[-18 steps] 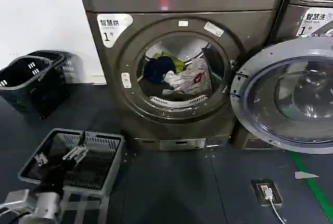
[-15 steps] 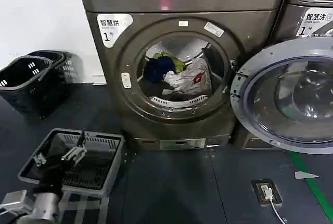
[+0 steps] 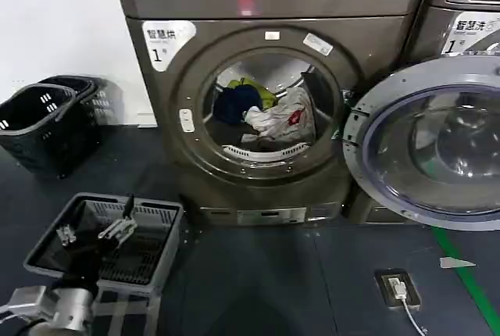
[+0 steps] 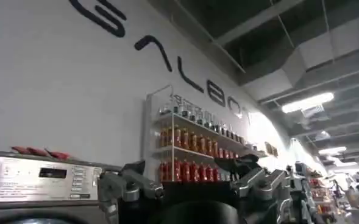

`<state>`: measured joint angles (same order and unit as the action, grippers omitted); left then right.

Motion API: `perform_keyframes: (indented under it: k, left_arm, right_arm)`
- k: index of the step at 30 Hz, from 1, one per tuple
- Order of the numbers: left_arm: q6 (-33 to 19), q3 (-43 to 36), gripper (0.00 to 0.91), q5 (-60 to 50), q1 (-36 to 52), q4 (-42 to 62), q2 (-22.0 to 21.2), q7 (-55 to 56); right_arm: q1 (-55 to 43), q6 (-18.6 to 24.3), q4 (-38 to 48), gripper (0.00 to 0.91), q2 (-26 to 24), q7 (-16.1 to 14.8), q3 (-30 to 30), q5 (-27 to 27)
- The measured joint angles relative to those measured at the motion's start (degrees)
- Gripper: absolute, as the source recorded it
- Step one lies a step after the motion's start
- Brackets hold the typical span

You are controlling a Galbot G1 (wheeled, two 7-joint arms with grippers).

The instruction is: Grasp the clothes from the dryer.

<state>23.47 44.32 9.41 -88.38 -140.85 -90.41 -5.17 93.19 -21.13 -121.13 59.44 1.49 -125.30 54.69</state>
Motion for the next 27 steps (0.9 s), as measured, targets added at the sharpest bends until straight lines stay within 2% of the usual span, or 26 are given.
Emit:
perform_keyframes:
  k: [27]
  left_arm:
    - [-0.1,-0.6,0.907,-1.0,0.0,-0.1,-0.9,-0.8]
  right_arm:
    - [-0.1,0.2,1.8,0.907,-2.6,0.0,-0.6,-0.1]
